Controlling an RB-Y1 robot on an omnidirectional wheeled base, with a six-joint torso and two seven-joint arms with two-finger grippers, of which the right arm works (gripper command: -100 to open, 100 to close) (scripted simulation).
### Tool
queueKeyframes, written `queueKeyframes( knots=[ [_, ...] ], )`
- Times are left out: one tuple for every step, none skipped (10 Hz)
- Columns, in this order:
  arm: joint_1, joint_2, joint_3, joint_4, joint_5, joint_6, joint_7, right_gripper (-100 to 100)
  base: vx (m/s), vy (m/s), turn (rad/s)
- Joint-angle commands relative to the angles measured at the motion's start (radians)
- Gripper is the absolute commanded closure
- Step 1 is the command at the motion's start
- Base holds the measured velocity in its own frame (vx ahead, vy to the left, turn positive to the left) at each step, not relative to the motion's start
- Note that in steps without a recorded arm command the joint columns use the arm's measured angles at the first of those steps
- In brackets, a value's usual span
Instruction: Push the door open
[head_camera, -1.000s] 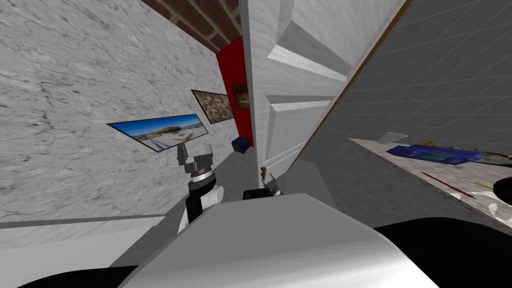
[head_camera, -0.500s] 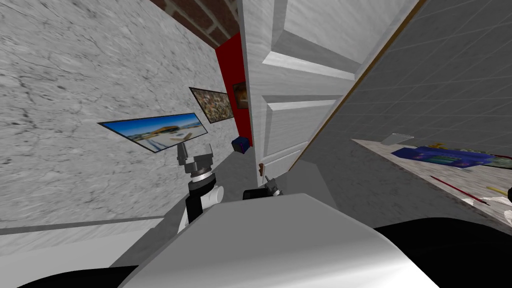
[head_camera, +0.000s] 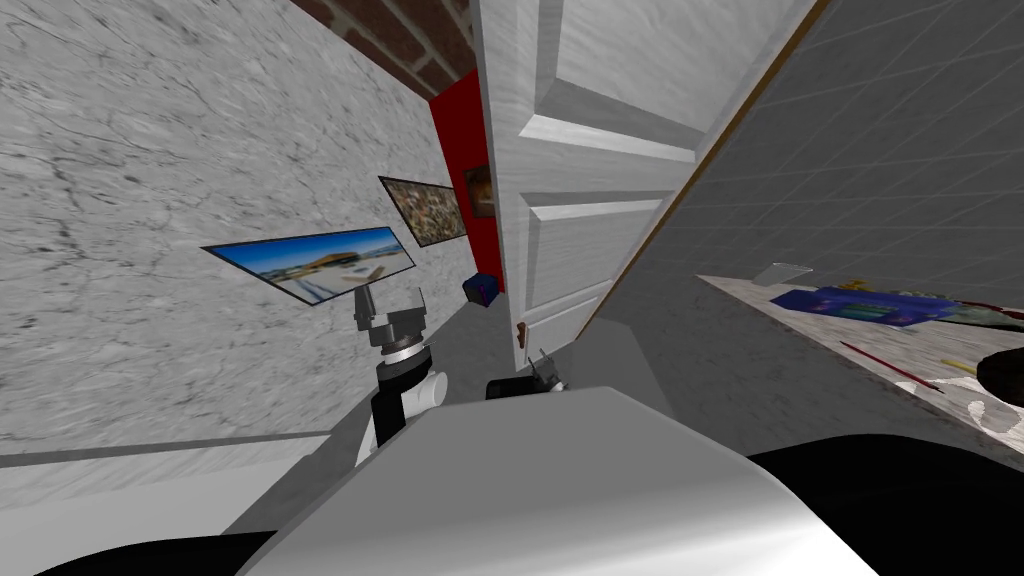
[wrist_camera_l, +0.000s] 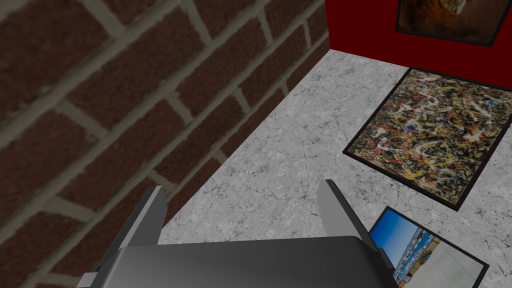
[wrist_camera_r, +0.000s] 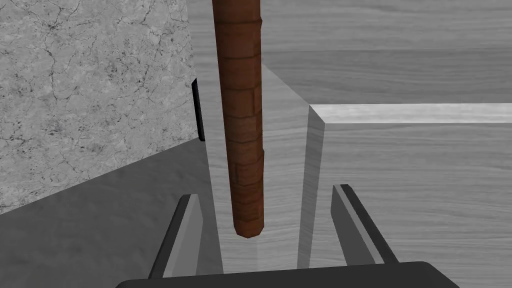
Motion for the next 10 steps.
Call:
queueKeyframes(
  knots=[
    [0.021,0.000,0.003,-0.013,-0.029,0.002,0.016,-100,-0.125,0.039,-0.046],
    [0.033,0.015,0.003,-0.019,-0.051,0.005,0.027,-100,-0.159,0.034,-0.032],
    [0.024,0.008,0.002,-0.014,-0.038,0.002,0.018,-100,-0.076,0.016,-0.010],
    [0.015,-0.009,-0.002,-0.016,-0.033,-0.009,0.017,-100,0.116,0.071,0.019],
    [0.010,-0.011,-0.004,-0.016,-0.030,-0.015,0.016,-100,0.233,0.107,0.008],
    [0.004,-0.008,-0.007,-0.017,-0.026,-0.021,0.014,-100,0.241,0.094,0.004],
    [-0.004,0.005,-0.010,-0.017,-0.021,-0.030,0.012,-100,0.248,0.074,0.009],
    [-0.010,0.022,-0.013,-0.018,-0.017,-0.037,0.010,-100,0.270,0.056,0.015],
    [-0.003,0.014,-0.010,-0.020,-0.019,-0.032,0.012,-100,0.102,0.034,0.011],
    [-0.003,0.014,-0.010,-0.020,-0.019,-0.032,0.012,100,-0.004,-0.004,-0.013]
  ],
)
